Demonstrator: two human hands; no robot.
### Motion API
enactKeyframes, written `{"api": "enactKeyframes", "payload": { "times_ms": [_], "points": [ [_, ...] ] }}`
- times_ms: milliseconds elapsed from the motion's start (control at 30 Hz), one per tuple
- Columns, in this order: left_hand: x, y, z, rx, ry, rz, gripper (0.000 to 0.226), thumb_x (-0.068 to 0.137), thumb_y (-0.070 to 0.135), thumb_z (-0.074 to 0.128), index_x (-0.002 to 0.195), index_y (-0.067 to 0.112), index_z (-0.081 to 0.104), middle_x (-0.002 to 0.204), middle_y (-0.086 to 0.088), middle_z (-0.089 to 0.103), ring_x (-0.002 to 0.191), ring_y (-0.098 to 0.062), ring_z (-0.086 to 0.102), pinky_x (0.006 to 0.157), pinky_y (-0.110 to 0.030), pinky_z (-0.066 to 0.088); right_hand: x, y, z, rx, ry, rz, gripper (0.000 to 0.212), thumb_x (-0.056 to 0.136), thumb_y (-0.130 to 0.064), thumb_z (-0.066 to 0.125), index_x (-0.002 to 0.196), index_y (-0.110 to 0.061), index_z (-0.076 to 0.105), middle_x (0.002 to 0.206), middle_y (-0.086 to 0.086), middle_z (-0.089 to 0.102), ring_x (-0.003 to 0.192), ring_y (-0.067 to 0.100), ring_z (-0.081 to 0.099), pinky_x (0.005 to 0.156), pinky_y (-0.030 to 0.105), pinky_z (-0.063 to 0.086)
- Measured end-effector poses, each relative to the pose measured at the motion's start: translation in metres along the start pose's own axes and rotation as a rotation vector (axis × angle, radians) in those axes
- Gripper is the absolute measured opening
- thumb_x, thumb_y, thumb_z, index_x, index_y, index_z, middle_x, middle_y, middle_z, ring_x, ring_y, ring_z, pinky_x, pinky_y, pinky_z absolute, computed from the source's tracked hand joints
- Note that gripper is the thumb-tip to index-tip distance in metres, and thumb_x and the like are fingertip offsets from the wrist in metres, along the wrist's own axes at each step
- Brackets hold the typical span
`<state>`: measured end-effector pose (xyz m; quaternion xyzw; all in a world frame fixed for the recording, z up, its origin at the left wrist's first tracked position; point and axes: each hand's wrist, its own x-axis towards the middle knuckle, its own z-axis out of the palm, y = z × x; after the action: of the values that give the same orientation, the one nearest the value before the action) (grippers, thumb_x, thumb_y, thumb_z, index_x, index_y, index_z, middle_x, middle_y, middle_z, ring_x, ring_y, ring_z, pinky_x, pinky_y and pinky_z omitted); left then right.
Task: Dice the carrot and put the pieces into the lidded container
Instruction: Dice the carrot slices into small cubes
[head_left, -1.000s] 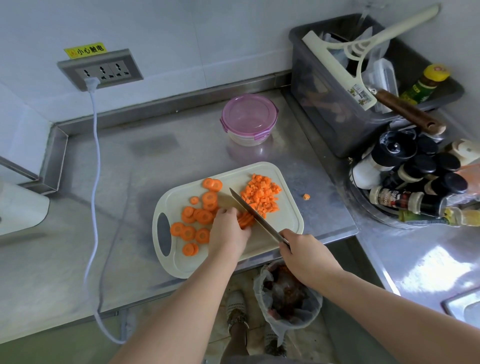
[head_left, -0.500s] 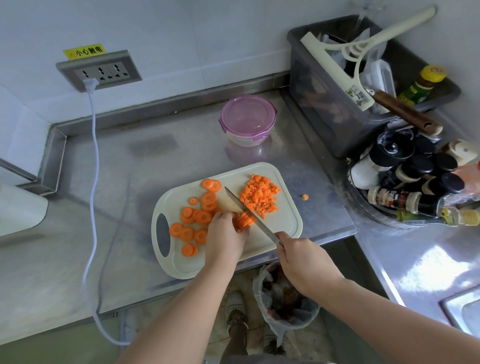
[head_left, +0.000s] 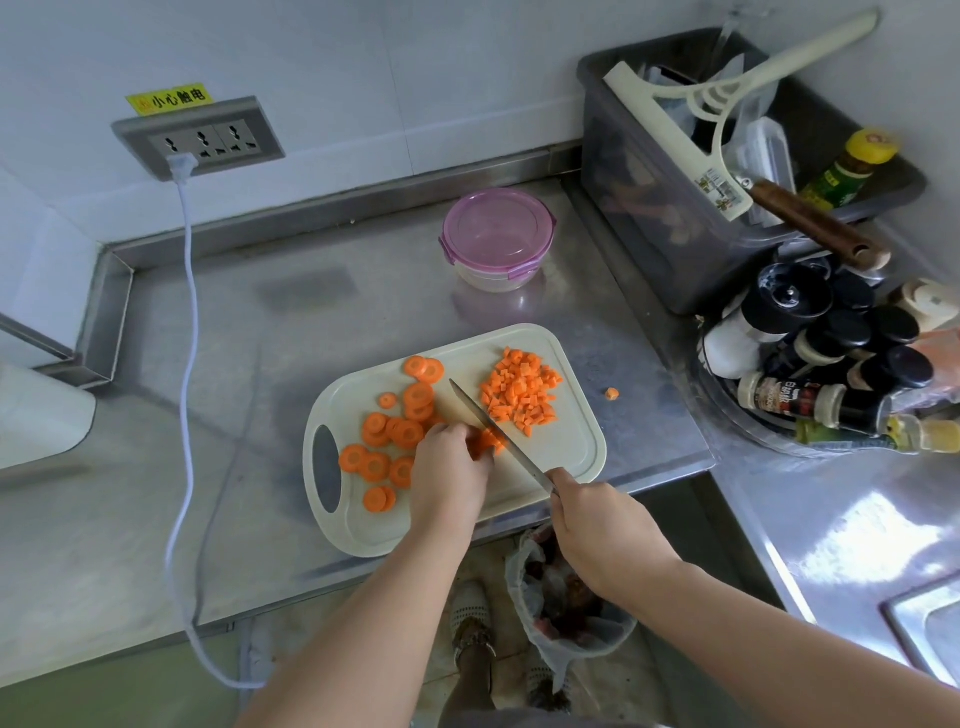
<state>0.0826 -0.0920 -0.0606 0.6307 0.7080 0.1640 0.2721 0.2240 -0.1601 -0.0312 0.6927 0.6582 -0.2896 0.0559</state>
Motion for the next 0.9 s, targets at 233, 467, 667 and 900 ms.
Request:
{"api": "enactKeyframes", "payload": {
  "times_ms": [233, 467, 667, 900],
  "points": [
    [0.002, 0.0, 0.002, 0.009, -0.002, -0.01, 0.018, 0.087, 0.025, 0.066, 0.096, 0.011, 0.071, 0.101, -0.003, 0.064, 0.088, -0.021, 0.062, 0.069, -0.027, 0.047, 0.004, -0.002, 0.001, -0.013, -0.051, 0.018, 0.039, 0.098, -0.011, 0.034, 0.137, -0.018, 0.033, 0.085, 0.003, 0.062, 0.073, 0.024, 0.062, 0.064, 0.04, 0.054],
    [0.004, -0.001, 0.003, 0.027, -0.002, -0.008, 0.015, 0.087, 0.017, 0.063, 0.099, 0.009, 0.07, 0.105, -0.004, 0.064, 0.092, -0.021, 0.06, 0.069, -0.025, 0.044, 0.01, -0.004, 0.002, -0.056, -0.092, 0.029, 0.038, 0.097, -0.01, 0.037, 0.135, -0.015, 0.033, 0.087, 0.002, 0.059, 0.074, 0.021, 0.06, 0.061, 0.036, 0.053],
    [0.004, 0.0, 0.003, 0.002, -0.005, -0.018, 0.02, 0.089, 0.021, 0.063, 0.104, 0.011, 0.069, 0.107, -0.002, 0.063, 0.091, -0.018, 0.061, 0.068, -0.02, 0.041, 0.016, -0.003, 0.001, 0.066, -0.12, 0.076, 0.031, 0.098, -0.014, 0.035, 0.128, -0.014, 0.042, 0.093, 0.005, 0.064, 0.08, 0.023, 0.063, 0.072, 0.043, 0.057],
    [0.003, -0.005, -0.001, -0.13, -0.042, -0.046, 0.021, 0.083, 0.026, 0.072, 0.1, 0.014, 0.072, 0.099, 0.0, 0.07, 0.092, -0.014, 0.064, 0.077, -0.021, 0.046, 0.008, 0.002, -0.013, 0.187, -0.016, 0.04, 0.028, 0.103, -0.025, 0.029, 0.122, -0.014, 0.047, 0.097, 0.011, 0.064, 0.085, 0.03, 0.061, 0.077, 0.048, 0.052]
  ]
}}
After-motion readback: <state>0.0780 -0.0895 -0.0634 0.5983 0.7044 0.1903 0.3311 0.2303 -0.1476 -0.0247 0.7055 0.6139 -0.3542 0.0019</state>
